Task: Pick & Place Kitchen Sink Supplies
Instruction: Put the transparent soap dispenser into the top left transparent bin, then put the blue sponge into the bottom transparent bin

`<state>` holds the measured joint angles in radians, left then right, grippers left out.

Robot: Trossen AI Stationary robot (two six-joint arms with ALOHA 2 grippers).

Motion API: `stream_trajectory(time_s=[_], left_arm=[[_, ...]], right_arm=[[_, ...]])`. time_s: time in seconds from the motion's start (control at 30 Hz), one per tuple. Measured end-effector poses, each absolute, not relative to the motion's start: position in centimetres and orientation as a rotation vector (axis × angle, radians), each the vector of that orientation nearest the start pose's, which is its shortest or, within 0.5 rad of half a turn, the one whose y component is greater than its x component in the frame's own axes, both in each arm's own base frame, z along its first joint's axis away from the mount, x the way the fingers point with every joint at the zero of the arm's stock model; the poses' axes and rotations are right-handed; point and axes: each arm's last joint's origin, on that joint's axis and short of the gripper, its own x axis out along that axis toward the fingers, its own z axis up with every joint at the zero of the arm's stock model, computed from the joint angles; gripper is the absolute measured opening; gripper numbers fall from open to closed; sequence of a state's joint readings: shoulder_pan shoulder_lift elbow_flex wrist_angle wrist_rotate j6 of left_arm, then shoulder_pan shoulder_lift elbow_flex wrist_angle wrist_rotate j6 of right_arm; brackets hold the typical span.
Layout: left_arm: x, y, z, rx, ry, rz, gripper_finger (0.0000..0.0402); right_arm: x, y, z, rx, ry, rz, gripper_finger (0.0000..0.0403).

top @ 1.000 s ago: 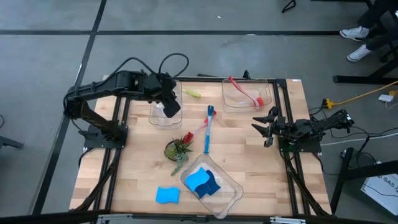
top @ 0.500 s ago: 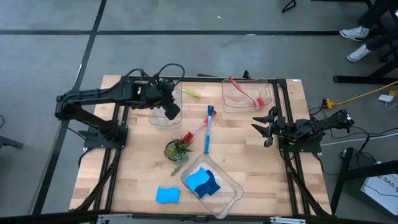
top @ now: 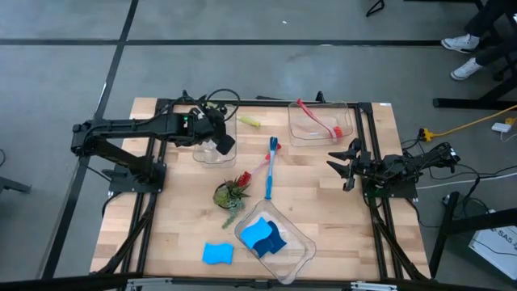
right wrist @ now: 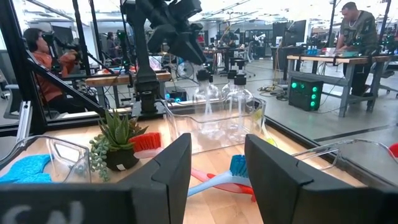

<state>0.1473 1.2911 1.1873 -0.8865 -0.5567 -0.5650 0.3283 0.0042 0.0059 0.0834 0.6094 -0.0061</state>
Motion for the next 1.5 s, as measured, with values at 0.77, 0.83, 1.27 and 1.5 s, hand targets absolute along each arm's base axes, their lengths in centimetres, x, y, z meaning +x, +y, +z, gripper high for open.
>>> stream_trajectory(time_s=[0.77, 0.83, 1.27, 1.5], left_arm=[[24.6, 5.3, 32.6, -0.306, 0.805, 0.738, 0.0129], [24.6, 5.2, 32.7, -0.310, 0.812, 0.712, 0.0145], [23.4, 5.0, 33.9, -0.254, 0.800, 0.620, 0.0232], [21.7, 4.7, 35.5, -0.249, 0.728, 0.596, 0.0229]], right_arm=[[9.2, 1.4, 17.3, 0.035, -0.076, -0.281, 0.0149], [9.2, 1.4, 17.3, 0.034, -0.076, -0.282, 0.0149], [9.2, 1.4, 17.3, 0.035, -0.076, -0.281, 0.0149], [9.2, 1.4, 17.3, 0.035, -0.076, -0.281, 0.0149]])
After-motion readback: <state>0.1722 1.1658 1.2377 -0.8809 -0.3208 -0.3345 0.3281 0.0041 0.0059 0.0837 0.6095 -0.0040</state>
